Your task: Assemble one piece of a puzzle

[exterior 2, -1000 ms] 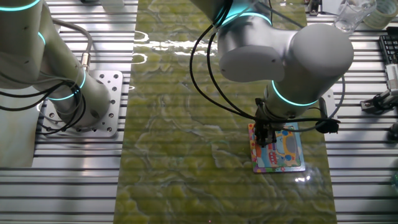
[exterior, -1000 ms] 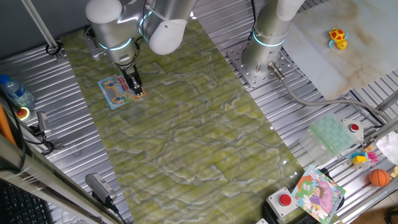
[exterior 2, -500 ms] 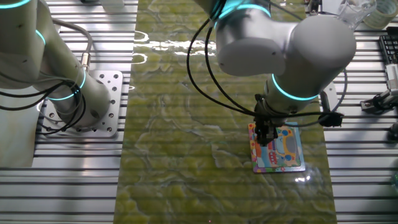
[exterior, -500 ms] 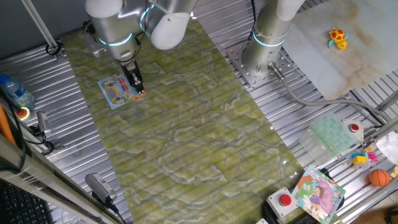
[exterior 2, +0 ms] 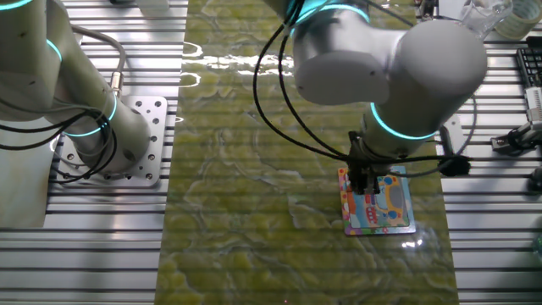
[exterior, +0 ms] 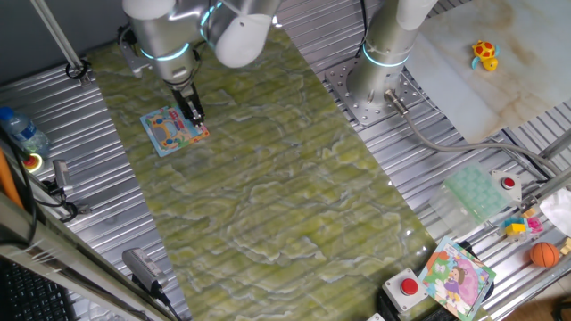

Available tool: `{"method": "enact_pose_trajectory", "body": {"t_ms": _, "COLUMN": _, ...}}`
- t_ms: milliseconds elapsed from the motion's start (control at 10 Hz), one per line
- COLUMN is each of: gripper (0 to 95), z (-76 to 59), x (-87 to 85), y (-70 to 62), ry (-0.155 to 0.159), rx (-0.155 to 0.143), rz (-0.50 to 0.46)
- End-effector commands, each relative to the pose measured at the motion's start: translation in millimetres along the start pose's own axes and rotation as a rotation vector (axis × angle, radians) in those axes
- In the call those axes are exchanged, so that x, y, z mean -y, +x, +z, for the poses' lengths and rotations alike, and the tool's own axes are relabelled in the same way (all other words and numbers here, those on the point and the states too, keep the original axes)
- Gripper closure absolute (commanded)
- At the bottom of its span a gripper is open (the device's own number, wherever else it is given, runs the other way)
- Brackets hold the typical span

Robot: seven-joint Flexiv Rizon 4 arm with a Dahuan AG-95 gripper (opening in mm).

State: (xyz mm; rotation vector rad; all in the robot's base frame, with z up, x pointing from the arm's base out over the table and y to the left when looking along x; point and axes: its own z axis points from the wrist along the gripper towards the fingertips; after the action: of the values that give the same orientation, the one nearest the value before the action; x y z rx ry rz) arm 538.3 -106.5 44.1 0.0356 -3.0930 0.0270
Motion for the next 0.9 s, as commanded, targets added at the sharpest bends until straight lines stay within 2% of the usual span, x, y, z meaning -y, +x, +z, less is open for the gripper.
{"method": "enact_pose_trajectory", "body": {"t_ms": 100, "gripper": 95.0, "z": 2.7, "x": 0.4, "y": -4.4, "ry": -0.006, "rx": 0.009, "rz": -0.007}}
{"method": "enact_pose_trajectory", "body": {"t_ms": 300, "gripper": 95.0, "z": 6.2, "x": 0.0, "y": -4.9, "ry": -0.003, "rx": 0.014, "rz": -0.02}}
{"method": "enact_pose_trajectory", "body": {"t_ms": 600, "gripper": 95.0, "z": 12.5, "x": -3.7, "y": 5.3, "ry": -0.002, "rx": 0.016, "rz": -0.027}}
{"method": "enact_pose_trajectory", "body": {"t_ms": 900, "gripper": 95.0, "z": 16.5, "x": -7.3, "y": 3.8, "ry": 0.009, "rx": 0.019, "rz": -0.021}}
